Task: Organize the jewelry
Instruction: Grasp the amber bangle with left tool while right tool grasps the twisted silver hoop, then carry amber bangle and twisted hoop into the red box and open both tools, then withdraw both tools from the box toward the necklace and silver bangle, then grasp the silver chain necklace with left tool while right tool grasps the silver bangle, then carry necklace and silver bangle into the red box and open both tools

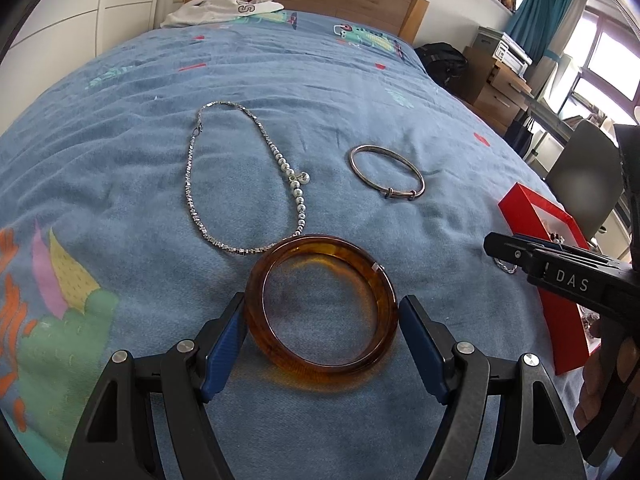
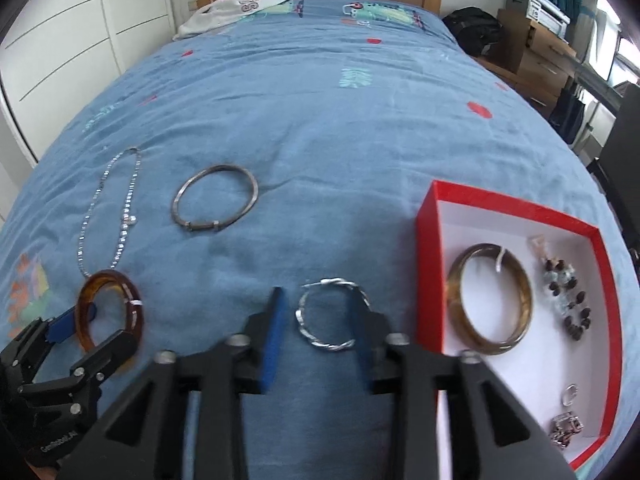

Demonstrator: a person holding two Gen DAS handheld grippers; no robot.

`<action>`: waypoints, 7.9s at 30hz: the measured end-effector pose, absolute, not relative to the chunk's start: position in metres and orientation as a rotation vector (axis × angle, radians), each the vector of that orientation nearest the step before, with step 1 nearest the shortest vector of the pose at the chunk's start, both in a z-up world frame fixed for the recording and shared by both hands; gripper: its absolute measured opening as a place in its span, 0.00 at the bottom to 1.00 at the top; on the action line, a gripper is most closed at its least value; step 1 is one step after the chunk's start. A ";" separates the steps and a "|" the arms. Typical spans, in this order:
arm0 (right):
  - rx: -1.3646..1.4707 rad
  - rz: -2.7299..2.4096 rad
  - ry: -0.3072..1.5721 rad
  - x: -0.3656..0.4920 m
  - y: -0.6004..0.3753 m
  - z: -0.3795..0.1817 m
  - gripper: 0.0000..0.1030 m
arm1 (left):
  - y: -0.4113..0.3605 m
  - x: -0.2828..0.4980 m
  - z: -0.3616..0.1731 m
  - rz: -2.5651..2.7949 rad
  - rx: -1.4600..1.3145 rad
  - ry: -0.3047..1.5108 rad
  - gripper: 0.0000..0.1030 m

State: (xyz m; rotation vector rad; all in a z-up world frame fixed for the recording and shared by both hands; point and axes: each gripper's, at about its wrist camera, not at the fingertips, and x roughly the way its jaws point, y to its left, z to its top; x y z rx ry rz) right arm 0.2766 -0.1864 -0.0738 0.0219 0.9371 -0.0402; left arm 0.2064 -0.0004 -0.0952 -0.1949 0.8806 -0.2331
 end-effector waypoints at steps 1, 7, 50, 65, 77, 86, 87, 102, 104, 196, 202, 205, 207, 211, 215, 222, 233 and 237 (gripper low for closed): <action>0.031 -0.035 0.939 0.277 -0.187 -0.074 0.37 | 0.000 0.206 -0.095 -0.234 -0.197 0.881 0.72; 0.009 -0.043 0.929 0.276 -0.181 -0.074 0.37 | 0.001 0.207 -0.096 -0.238 -0.203 0.879 0.72; 0.116 0.080 0.818 0.208 -0.217 -0.016 0.36 | -0.034 0.184 -0.024 -0.294 -0.115 0.796 0.71; 0.145 -0.026 0.883 0.175 -0.361 -0.027 0.36 | -0.202 0.221 -0.004 -0.586 -0.061 0.800 0.72; -0.003 0.110 1.008 0.187 -0.382 -0.064 0.36 | -0.256 0.237 -0.049 -0.624 0.114 0.891 0.72; -0.132 0.219 1.095 0.188 -0.380 -0.080 0.36 | -0.274 0.251 -0.066 -0.620 0.256 0.907 0.71; -0.147 0.224 1.100 0.188 -0.380 -0.081 0.36 | -0.274 0.251 -0.068 -0.623 0.278 0.905 0.71; -0.208 0.265 1.132 0.189 -0.376 -0.078 0.38 | -0.277 0.245 -0.069 -0.642 0.382 0.905 0.73; -0.204 0.260 1.134 0.186 -0.376 -0.077 0.39 | -0.278 0.243 -0.068 -0.646 0.391 0.907 0.73; -0.032 0.316 0.934 0.344 -0.132 -0.081 0.72 | 0.054 0.342 -0.098 -0.048 -0.099 0.988 0.99; -0.059 0.294 0.969 0.367 -0.121 -0.087 0.72 | 0.058 0.340 -0.099 -0.070 -0.053 0.961 0.94; -0.034 0.267 0.988 0.373 -0.121 -0.091 0.72 | 0.061 0.335 -0.097 -0.074 -0.036 0.941 0.79; -0.005 0.255 0.985 0.374 -0.122 -0.090 0.70 | 0.065 0.330 -0.094 -0.075 -0.031 0.927 0.67; -0.002 0.253 0.976 0.370 -0.123 -0.090 0.69 | 0.071 0.325 -0.090 -0.073 -0.030 0.908 0.28; 0.020 0.248 0.954 0.362 -0.127 -0.081 0.69 | 0.073 0.318 -0.082 -0.091 -0.039 0.902 0.06; 0.074 0.249 0.902 0.338 -0.135 -0.054 0.69 | 0.076 0.298 -0.055 -0.125 -0.085 0.854 0.04; 0.134 0.198 0.799 0.274 -0.179 0.009 0.69 | 0.019 0.259 0.014 -0.255 -0.029 0.766 0.04; 0.145 0.138 0.768 0.244 -0.213 0.030 0.69 | -0.017 0.244 0.040 -0.341 -0.035 0.732 0.04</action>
